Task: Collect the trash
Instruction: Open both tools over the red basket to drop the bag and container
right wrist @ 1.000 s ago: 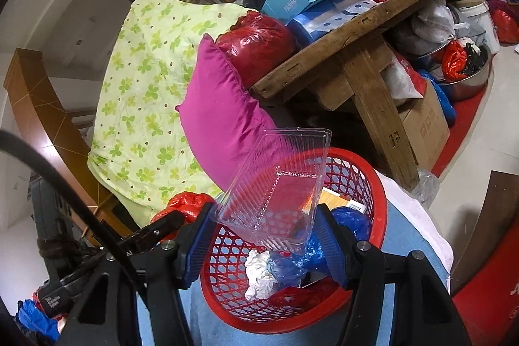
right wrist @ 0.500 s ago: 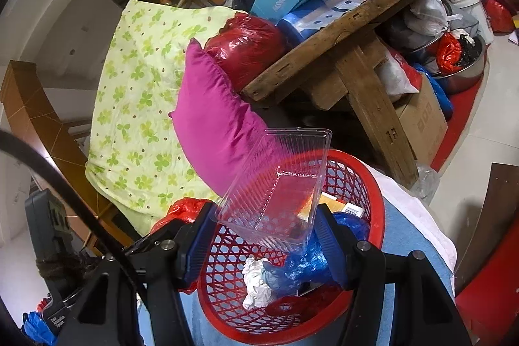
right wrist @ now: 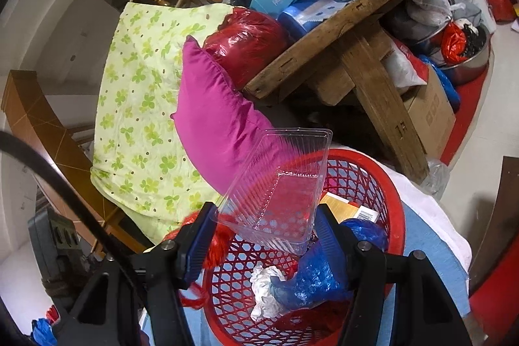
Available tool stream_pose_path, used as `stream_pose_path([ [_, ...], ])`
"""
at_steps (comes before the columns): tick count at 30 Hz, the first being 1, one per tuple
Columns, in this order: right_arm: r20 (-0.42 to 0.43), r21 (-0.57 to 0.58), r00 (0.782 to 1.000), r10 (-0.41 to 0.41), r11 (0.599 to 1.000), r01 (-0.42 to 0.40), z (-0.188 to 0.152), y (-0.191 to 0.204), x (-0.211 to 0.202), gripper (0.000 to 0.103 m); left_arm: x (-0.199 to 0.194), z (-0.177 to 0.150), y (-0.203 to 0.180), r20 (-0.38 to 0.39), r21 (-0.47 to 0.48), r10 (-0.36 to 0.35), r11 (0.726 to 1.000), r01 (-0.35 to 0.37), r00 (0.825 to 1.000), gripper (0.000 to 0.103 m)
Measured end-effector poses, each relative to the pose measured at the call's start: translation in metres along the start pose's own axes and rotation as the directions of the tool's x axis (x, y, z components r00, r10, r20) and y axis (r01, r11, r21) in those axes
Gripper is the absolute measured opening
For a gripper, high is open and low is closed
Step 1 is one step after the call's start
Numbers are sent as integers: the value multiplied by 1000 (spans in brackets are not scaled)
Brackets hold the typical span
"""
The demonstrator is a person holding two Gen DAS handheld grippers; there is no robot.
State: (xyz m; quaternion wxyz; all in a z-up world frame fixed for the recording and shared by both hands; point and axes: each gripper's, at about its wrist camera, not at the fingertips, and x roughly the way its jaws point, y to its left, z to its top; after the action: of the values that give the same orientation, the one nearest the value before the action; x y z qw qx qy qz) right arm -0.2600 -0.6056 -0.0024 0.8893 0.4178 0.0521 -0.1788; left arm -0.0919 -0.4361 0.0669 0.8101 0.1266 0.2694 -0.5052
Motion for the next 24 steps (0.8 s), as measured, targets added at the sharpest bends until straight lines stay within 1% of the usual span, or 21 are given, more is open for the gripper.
stream_pose_path([
  [2,-10,11,1000,3,1000,-3,-1,-1,3,66,3,-3,2,-13,-5,-16,1000,16,1000,31],
  [3,-17,17,1000,4,1000,-4,-1,-2,4,66,3,-4,2,-16,-6,-17,1000,17,1000,36],
  [4,-23,22,1000,3,1000,-3,-2,-2,6,66,4,-5,3,-19,-6,-17,1000,17,1000,43],
  [6,-40,32,999,8,999,-6,-2,-2,10,66,3,-8,5,-12,-10,-11,1000,11,1000,51],
  [11,-76,50,997,28,998,-25,-5,0,16,67,-4,-11,13,-4,-20,-7,1000,7,1000,53],
  [13,-76,45,997,34,999,-30,-6,2,17,68,-11,-14,18,4,-18,14,1000,-14,1000,58],
  [16,-65,45,996,53,998,-50,-7,7,16,71,-18,-18,25,12,-16,42,999,-41,999,63],
  [17,-58,45,997,58,997,-55,-7,8,15,71,-20,-20,27,12,-17,52,999,-52,999,64],
  [19,-49,46,996,73,996,-70,-7,10,14,71,-25,-23,32,9,-20,74,997,-73,997,69],
  [23,-23,27,997,76,997,-76,-8,17,10,71,-34,-28,39,2,-21,119,993,-119,993,71],
  [24,-19,21,997,79,997,-78,-8,18,9,71,-35,-28,39,-1,-20,129,991,-129,992,74],
])
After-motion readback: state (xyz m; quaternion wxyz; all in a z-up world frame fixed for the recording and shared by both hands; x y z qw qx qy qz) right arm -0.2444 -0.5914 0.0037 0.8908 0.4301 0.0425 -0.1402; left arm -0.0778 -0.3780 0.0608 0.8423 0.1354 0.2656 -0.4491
